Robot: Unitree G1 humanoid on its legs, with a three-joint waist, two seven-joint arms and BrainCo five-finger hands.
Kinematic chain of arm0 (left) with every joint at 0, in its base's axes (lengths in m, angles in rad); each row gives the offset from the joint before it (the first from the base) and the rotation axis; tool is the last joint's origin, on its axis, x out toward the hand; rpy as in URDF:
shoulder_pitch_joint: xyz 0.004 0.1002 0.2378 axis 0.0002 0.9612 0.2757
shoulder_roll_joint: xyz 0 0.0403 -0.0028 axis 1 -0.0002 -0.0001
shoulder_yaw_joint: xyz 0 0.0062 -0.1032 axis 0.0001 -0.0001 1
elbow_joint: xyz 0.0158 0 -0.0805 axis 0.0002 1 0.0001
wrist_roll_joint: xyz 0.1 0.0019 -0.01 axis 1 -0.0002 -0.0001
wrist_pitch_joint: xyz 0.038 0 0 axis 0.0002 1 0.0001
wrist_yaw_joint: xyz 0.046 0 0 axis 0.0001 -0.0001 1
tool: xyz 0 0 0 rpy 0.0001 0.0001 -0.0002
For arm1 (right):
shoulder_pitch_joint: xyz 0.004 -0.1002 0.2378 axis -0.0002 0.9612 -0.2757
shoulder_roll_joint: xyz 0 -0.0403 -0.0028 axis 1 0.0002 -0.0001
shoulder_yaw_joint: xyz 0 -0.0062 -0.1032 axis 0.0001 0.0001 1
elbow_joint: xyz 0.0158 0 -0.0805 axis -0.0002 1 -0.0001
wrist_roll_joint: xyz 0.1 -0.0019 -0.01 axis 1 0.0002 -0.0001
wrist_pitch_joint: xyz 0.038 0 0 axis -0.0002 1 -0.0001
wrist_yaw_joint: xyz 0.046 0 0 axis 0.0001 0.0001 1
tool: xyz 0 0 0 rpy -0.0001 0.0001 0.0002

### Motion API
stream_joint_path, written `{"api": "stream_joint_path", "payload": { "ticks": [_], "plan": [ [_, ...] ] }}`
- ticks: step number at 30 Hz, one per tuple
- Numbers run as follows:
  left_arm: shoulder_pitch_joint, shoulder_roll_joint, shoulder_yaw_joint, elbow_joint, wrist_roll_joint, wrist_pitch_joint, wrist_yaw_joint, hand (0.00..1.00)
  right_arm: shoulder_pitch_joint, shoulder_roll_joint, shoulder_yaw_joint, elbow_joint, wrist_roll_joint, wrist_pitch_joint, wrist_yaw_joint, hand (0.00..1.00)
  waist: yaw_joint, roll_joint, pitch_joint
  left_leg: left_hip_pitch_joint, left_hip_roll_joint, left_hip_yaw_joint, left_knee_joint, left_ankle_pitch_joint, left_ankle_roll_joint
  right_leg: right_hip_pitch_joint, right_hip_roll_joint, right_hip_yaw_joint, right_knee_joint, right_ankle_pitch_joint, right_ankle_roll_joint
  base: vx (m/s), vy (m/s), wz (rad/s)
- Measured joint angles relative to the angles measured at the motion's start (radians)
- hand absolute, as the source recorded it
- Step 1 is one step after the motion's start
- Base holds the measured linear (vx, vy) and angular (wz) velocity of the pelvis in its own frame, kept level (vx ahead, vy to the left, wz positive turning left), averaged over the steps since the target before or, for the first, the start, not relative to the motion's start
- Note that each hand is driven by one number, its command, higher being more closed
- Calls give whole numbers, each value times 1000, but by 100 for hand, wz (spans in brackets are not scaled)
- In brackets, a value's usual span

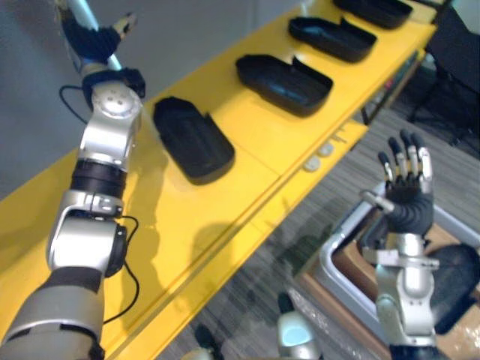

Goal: Walk over and take plastic housings, then place them on the shelf

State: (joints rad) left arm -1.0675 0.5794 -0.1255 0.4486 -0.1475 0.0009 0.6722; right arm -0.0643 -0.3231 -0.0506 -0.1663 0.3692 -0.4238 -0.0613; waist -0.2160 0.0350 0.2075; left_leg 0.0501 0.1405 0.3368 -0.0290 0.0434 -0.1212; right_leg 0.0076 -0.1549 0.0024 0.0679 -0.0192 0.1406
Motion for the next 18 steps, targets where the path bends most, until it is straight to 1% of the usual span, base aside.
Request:
{"api": "stream_joint_path", "payload": {
  "ticks": [1, 2, 3, 4, 5, 6, 7, 8, 9, 10, 11, 13, 14, 16, 17, 18],
  "plan": [
    [32, 8, 11, -50, 0, -19, -5, 0, -29, -2, 5, 31, -2, 11, -14, 0, 15, 2, -6, 4, -1, -12, 0, 1, 1, 17, -1, -14, -6, 0, 0, 12, -4, 43],
    [102, 9, 53, -128, -5, -49, -25, 0, -71, -5, 6, 83, -2, 36, -34, 0, 35, 5, -23, 3, -3, -34, -2, 4, 1, 36, -4, -38, -16, 0, 0, 10, -6, 44],
    [170, 12, 94, -209, -9, -61, -38, 0, -105, -10, 6, 128, -2, 55, -45, 0, 51, 9, -34, 5, -4, -46, -7, 9, 0, 44, -3, -54, -17, 0, 0, 6, -14, 57],
    [271, 12, 153, -317, -8, -66, -59, 0, -144, -25, 3, 185, -14, 81, -62, 0, 66, 15, -40, 14, -7, -72, -25, 23, 2, 64, -4, -86, -17, 0, 0, 8, -12, 45],
    [327, 12, 182, -367, -8, -72, -71, 0, -161, -35, 2, 217, -26, 95, -75, 0, 78, 20, -45, 21, -9, -82, -38, 31, 2, 71, -4, -97, -17, 0, 0, -14, -13, 58],
    [443, 11, 239, -454, -9, -90, -96, 0, -185, -46, -9, 262, -36, 121, -93, 0, 98, 25, -57, 19, -12, -105, -50, 41, 2, 82, -6, -125, -21, 0, 0, -28, -2, 56],
    [557, 8, 299, -533, -9, -93, -120, 0, -201, -56, -23, 298, -66, 136, -103, 0, 120, 27, -58, 19, -16, -128, -50, 46, 4, 100, -8, -147, -27, 0, 0, -43, -1, 54],
    [615, 0, 329, -568, -9, -96, -134, 0, -205, -63, -30, 313, -86, 144, -108, 0, 131, 27, -63, 16, -17, -137, -50, 48, 4, 104, -9, -159, -28, -1, -1, -42, 0, 49],
    [722, -15, 381, -618, -9, -105, -150, 0, -211, -79, -41, 338, -122, 148, -112, 0, 157, 26, -66, 16, -20, -156, -50, 52, 5, 122, -11, -180, -36, -2, -2, -60, -5, 52],
    [819, -45, 433, -647, -9, -121, -168, 0, -220, -93, -51, 355, -154, 149, -112, 0, 175, 23, -69, 14, -27, -182, -52, 59, 6, 142, -16, -208, -43, -6, -2, -59, -6, 56],
    [865, -62, 458, -656, -9, -133, -174, 0, -227, -100, -53, 361, -171, 149, -112, 0, 181, 22, -70, 13, -30, -193, -52, 62, 6, 150, -18, -223, -44, -9, 0, -73, -6, 57],
    [1008, -143, 513, -670, -10, -147, -176, 0, -253, -113, -52, 381, -239, 152, -110, 0, 211, 21, -81, 5, -34, -231, -57, 72, 8, 166, -18, -259, -44, -16, -3, -96, -10, 49],
    [1042, -167, 522, -671, -11, -148, -175, 0, -257, -113, -49, 381, -253, 153, -108, 0, 217, 22, -90, -4, -35, -240, -58, 73, 8, 164, -18, -271, -45, -19, -7, -105, -20, 44],
    [1155, -250, 546, -666, -4, -142, -156, 0, -265, -113, -45, 381, -328, 155, -99, 0, 242, 19, -102, -19, -33, -247, -58, 77, 12, 162, -15, -292, -52, -22, -9, -98, -13, 27],
    [1181, -265, 549, -656, 4, -134, -142, 0, -265, -113, -43, 381, -351, 163, -96, 0, 246, 18, -103, -19, -33, -246, -58, 78, 12, 165, -16, -296, -54, -22, -9, -75, 1, 16],
    [1233, -291, 556, -616, 20, -129, -123, 0, -265, -113, -34, 382, -372, 189, -95, 0, 252, 15, -107, -19, -33, -245, -58, 80, 13, 168, -16, -302, -56, -23, -9, -40, 5, 10]
  ]
}}
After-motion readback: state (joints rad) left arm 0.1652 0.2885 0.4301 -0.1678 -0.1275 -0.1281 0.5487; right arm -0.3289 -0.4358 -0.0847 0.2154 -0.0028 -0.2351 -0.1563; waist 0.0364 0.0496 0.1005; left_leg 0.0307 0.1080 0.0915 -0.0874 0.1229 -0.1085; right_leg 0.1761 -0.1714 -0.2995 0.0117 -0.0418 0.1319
